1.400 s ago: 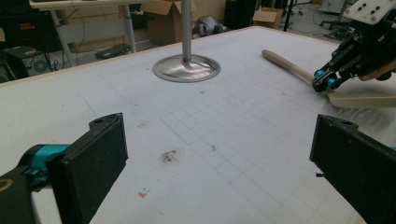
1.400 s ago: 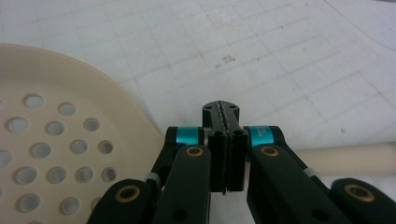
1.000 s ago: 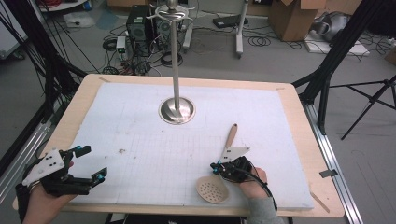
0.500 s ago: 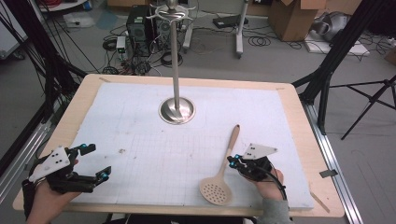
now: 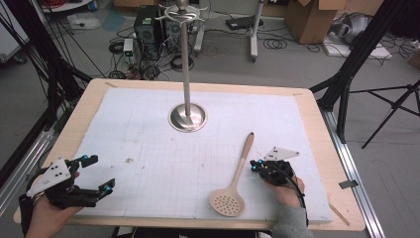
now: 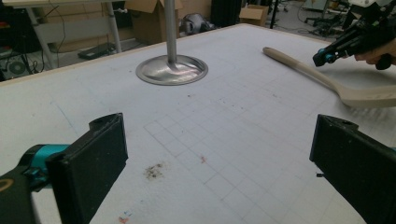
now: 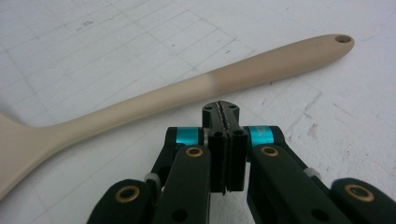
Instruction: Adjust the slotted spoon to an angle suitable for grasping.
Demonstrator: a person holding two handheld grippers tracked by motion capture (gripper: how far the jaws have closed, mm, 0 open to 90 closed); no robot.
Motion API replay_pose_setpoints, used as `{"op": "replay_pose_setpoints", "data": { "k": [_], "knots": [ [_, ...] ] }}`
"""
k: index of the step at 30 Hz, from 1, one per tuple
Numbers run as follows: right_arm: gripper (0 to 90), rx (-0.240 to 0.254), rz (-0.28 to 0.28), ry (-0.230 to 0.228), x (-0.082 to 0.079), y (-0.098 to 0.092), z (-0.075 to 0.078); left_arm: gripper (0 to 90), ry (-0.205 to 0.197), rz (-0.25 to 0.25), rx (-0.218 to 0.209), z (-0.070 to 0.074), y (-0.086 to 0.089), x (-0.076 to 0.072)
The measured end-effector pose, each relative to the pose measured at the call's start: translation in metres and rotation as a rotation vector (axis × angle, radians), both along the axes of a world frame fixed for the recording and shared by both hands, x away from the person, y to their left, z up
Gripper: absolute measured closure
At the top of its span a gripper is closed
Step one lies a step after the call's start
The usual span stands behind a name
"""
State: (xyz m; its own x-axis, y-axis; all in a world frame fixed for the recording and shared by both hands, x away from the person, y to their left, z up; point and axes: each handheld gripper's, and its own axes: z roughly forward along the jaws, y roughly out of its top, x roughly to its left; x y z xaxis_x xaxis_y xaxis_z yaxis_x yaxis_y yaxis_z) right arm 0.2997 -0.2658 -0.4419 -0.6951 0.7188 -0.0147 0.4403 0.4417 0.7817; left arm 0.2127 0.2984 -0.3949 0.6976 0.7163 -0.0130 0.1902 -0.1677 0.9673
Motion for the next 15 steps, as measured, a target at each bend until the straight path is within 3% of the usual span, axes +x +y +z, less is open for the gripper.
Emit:
{"op": "replay_pose_setpoints", "data": {
  "k": [15],
  "knots": [
    [90.0,-0.024,0.008,0.009,0.019,0.01,-0.006,4.5,-0.002,0.059,0.001,0.0,0.016,-0.017]
  ]
}}
